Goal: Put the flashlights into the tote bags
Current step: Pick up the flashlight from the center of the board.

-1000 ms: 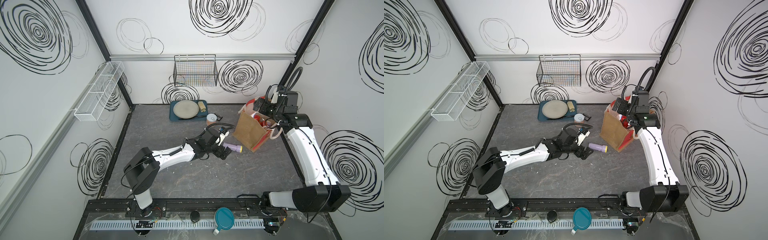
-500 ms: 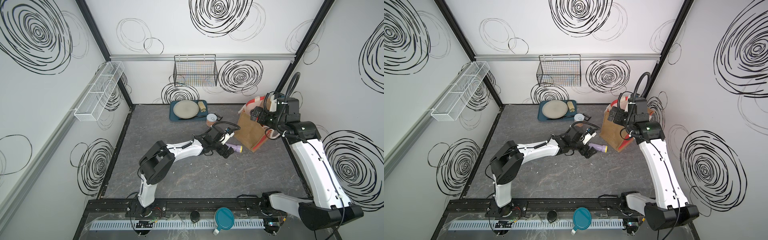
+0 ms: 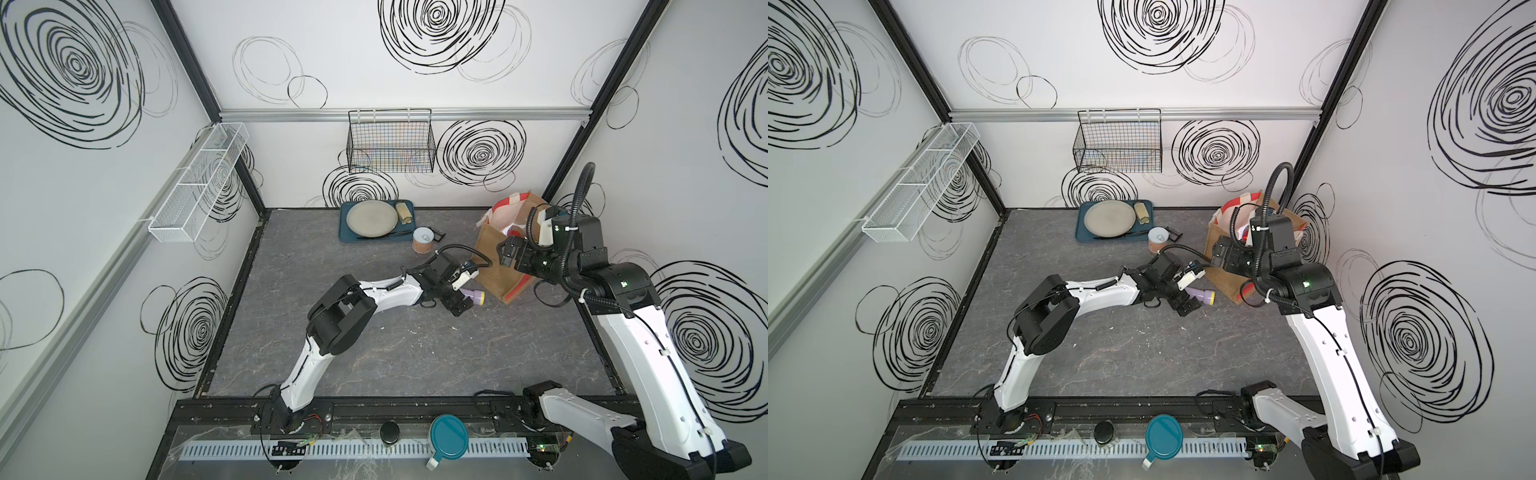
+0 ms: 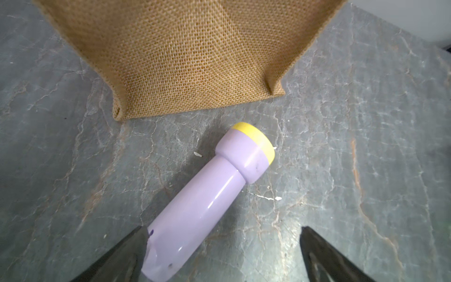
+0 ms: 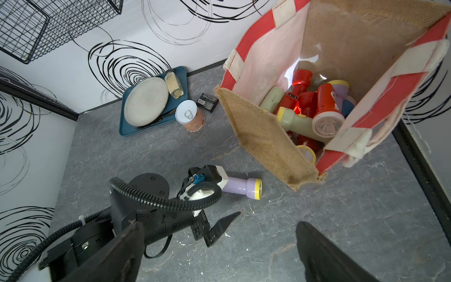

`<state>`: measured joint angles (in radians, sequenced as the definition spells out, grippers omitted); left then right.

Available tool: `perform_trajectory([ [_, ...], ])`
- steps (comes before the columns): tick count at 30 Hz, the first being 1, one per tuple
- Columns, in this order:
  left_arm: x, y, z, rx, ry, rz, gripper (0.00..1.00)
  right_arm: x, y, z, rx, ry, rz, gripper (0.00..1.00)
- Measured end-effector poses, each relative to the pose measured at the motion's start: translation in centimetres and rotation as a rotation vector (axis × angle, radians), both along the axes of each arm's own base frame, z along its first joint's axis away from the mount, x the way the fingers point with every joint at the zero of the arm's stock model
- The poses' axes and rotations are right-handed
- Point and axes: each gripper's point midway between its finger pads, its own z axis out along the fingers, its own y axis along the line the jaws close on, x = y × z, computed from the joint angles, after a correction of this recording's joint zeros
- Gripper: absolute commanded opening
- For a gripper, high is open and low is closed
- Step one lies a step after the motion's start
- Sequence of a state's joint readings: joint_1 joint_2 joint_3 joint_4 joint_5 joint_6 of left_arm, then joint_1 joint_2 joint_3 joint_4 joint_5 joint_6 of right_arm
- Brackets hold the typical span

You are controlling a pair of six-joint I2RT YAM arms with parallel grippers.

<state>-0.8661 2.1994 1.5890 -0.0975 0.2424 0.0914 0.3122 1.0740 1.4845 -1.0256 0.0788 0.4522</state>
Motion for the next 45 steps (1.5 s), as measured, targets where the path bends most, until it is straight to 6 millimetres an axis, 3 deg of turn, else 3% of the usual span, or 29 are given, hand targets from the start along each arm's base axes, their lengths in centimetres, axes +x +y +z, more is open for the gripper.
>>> perform_trajectory([
  [10, 1.2, -0.3, -2.5, 0.086, -0.06, -0.037, 0.96, 0.1, 0.0, 0.6, -0.022, 0.006, -0.007, 1.0],
  [20, 0.1, 0.4, -4.4, 0.117, -0.034, -0.049, 0.77, 0.2, -0.1, 0.5, -0.027, 0.007, -0.01, 1.0],
  [26, -1.0, 0.2, -4.5, 0.094, -0.044, -0.06, 0.68, 0.0, -0.3, -0.1, -0.036, 0.018, -0.019, 1.0],
  [36, -2.4, -0.5, -4.3, 0.062, -0.019, -0.052, 0.45, -1.2, -0.9, -0.5, -0.008, 0.015, -0.053, 1.0],
  [45, -2.9, -0.2, -4.3, 0.031, 0.015, -0.023, 0.16, -2.9, -1.5, -0.4, 0.046, -0.006, -0.09, 1.0],
])
